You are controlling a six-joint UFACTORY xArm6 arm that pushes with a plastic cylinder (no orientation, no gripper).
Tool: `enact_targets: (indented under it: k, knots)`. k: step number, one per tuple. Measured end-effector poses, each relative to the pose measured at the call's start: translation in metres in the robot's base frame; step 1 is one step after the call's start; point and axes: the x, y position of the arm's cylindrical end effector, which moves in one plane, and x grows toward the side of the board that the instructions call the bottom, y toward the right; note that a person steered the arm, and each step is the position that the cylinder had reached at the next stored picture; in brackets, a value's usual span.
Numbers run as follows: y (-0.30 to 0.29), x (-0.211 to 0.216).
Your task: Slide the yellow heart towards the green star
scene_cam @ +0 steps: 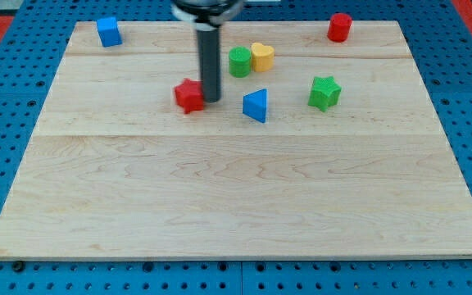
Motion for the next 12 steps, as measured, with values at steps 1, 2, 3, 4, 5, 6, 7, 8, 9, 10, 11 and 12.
enact_targets:
  k: [1, 2, 3, 4, 5, 6, 7, 8, 9, 10, 11, 12]
  knots:
    - [-0.077, -0.003]
    - [-0.112, 0.004]
    - [-0.111, 0.016]
    - [-0.053, 0.013]
    - [-0.02, 0.005]
    - [0.004, -0.025]
    - [0.008, -0.031]
    - [0.008, -0.031]
    - [-0.008, -0.041]
    - [-0.033, -0.09]
    - [0.03, -0.104]
    - [0.119, -0.114]
